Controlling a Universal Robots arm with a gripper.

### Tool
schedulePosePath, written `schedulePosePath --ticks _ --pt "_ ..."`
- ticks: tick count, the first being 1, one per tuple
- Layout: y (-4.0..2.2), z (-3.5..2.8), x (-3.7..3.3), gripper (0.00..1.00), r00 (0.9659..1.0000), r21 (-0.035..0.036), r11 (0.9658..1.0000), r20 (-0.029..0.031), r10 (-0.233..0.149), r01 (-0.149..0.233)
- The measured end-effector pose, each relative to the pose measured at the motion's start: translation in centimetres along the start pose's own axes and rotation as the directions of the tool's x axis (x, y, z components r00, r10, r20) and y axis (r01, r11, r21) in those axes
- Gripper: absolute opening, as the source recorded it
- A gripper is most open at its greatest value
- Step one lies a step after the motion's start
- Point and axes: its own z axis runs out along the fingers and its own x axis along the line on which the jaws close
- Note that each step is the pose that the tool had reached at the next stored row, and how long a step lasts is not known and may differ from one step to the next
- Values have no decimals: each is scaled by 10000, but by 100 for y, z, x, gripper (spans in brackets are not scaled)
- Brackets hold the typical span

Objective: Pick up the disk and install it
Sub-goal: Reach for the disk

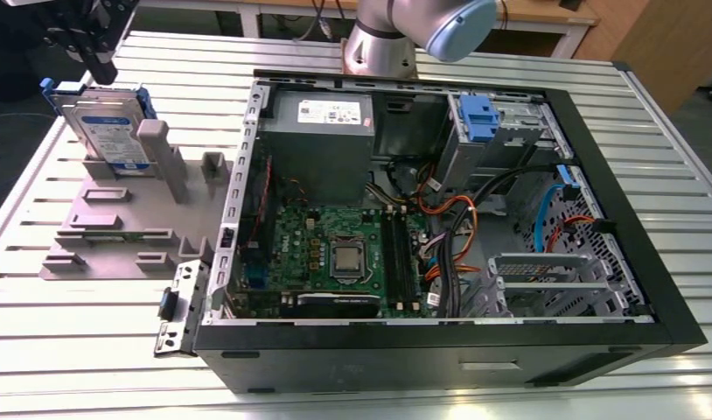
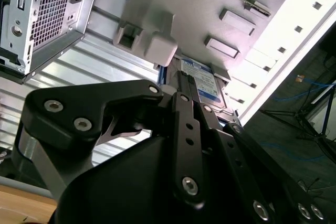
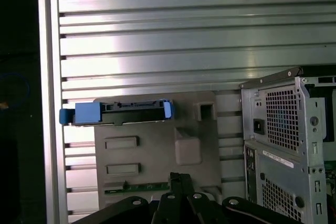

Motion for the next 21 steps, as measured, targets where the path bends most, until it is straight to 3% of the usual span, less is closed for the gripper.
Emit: schedulePosePath --ticks 21 --pt "-4 -1 56 11 10000 0 10000 0 2 -2"
